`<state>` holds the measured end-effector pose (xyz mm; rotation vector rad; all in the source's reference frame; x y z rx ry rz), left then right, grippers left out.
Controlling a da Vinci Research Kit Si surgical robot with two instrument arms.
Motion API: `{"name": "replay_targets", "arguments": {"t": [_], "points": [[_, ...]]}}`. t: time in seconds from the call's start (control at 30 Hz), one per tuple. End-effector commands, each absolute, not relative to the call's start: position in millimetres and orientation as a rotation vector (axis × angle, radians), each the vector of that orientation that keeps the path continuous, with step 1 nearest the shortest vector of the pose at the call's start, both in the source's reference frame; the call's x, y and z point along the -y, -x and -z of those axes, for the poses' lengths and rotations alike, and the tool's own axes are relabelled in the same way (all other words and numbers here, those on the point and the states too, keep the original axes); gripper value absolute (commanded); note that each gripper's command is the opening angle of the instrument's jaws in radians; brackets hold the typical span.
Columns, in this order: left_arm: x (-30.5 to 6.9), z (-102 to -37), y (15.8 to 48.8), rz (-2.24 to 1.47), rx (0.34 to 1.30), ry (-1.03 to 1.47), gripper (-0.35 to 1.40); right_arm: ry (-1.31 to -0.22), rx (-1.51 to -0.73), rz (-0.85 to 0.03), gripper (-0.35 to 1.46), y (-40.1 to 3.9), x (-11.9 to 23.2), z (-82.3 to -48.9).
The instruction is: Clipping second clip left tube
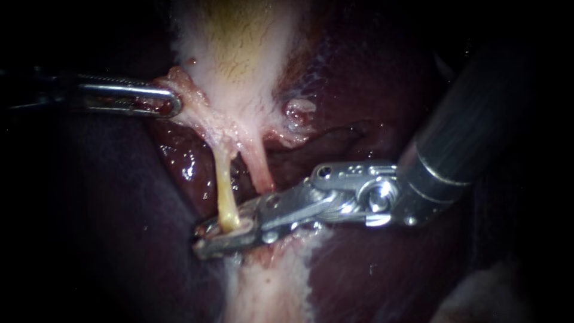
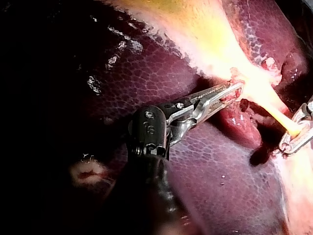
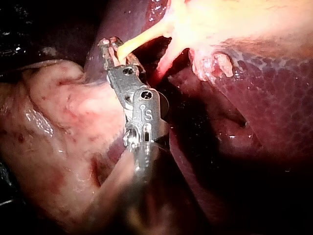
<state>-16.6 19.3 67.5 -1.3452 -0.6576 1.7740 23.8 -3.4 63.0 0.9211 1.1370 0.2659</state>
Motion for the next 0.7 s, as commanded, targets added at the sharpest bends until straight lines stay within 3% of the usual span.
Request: {"name": "replay_targets", "arguments": {"t": [0.03, 0.1, 0.2, 0.7], "points": [[-19.3, -67.5, 16.6, -1.774, 0.658, 1.345, -0.35, -0.931, -1.132, -0.275, -0.35, -23.7, 3.3, -63.0], [-19.3, -67.5, 16.6, -1.774, 0.658, 1.345, -0.35, -0.965, -1.093, -0.322, -0.35, -23.5, 3.0, -62.9], [-19.3, -67.5, 16.6, -1.774, 0.658, 1.345, -0.35, -0.958, -1.058, -0.312, -0.35, -23.3, 3.1, -62.9], [-19.5, -67.7, 16.6, -1.774, 0.658, 1.345, -0.35, -0.955, -1.055, -0.308, -0.35, -23.3, 3.5, -63.2]]}}
